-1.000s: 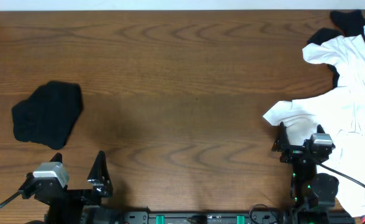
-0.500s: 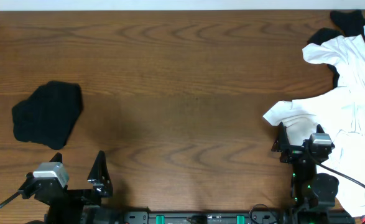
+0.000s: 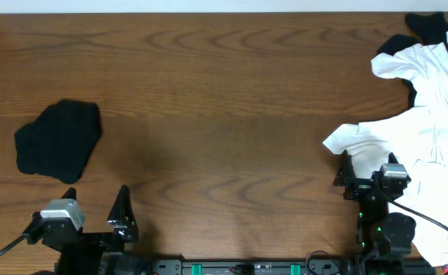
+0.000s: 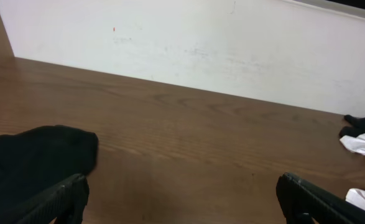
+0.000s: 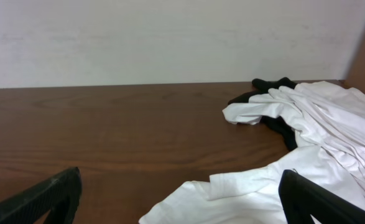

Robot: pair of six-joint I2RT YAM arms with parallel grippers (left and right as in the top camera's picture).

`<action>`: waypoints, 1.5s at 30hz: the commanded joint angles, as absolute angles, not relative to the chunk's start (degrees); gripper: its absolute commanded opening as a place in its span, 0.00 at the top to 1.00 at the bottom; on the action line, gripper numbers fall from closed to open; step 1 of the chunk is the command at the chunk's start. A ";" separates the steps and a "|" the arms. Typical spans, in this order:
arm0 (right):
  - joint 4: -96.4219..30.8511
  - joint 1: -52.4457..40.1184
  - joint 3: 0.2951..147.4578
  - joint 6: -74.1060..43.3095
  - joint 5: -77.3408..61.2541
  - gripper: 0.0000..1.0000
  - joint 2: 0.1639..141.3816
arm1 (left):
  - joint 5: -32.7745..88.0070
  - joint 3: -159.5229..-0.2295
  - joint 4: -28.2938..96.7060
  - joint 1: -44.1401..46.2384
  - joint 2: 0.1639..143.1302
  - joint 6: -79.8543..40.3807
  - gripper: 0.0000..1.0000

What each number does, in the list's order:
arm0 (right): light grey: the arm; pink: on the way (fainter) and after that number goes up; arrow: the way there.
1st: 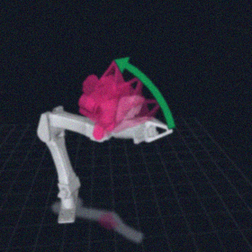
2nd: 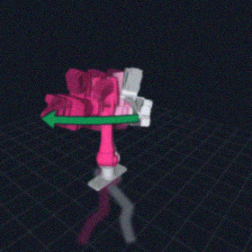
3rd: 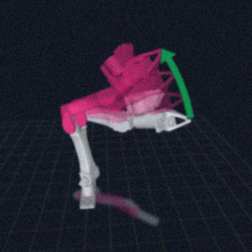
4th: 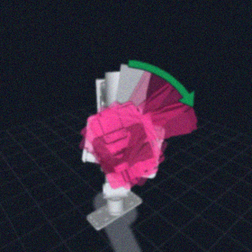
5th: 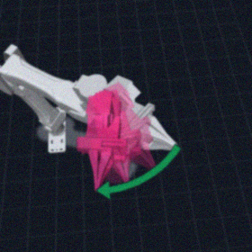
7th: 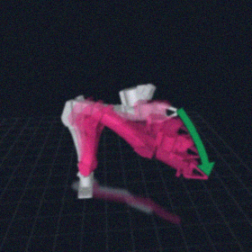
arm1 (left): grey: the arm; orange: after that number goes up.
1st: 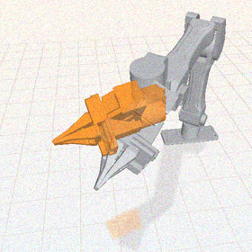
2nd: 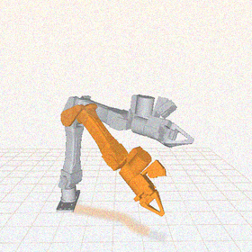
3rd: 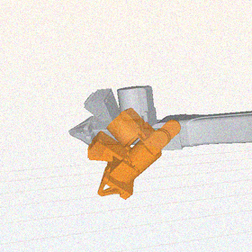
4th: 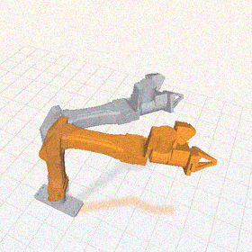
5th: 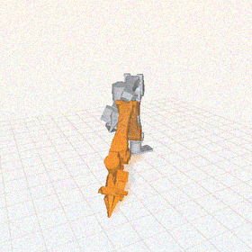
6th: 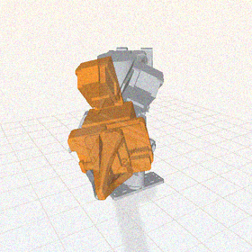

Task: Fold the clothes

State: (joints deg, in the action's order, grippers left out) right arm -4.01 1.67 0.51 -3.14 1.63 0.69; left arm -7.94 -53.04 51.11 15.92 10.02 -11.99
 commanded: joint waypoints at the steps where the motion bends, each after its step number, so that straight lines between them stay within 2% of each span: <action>1: -4.16 2.50 0.32 -2.07 1.06 0.01 0.27 | -8.64 -53.04 51.03 16.16 9.91 -12.29 0.02; 6: -4.16 2.50 0.32 -2.07 1.04 0.01 0.27 | -8.62 -52.58 51.03 15.75 9.56 -12.29 0.02; 13: -4.16 2.50 0.32 -2.09 1.06 0.01 0.27 | -8.86 -47.13 55.35 7.42 7.81 -9.87 0.02; 18: -4.16 2.50 0.32 -2.09 1.04 0.01 0.27 | -8.84 -38.81 52.93 2.87 3.49 -9.89 0.02; 26: -4.16 2.50 0.32 -2.07 1.04 0.01 0.27 | -8.16 -22.68 39.29 0.78 0.10 -10.37 0.02; 37: -4.16 2.50 0.32 -2.09 1.04 0.01 0.27 | -8.19 -0.32 -5.17 0.78 0.08 -10.35 0.02; 41: -4.16 2.50 0.32 -2.09 1.04 0.01 0.27 | -9.06 -0.23 -8.49 0.84 0.05 -10.13 0.02; 45: -4.16 2.50 0.32 -2.09 1.04 0.01 0.27 | -9.08 -0.23 -3.73 0.82 0.05 -10.13 0.02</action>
State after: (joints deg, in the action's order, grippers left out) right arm -4.03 1.67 0.49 -2.72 1.41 0.69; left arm -8.16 -0.34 -5.19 1.13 0.51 -10.46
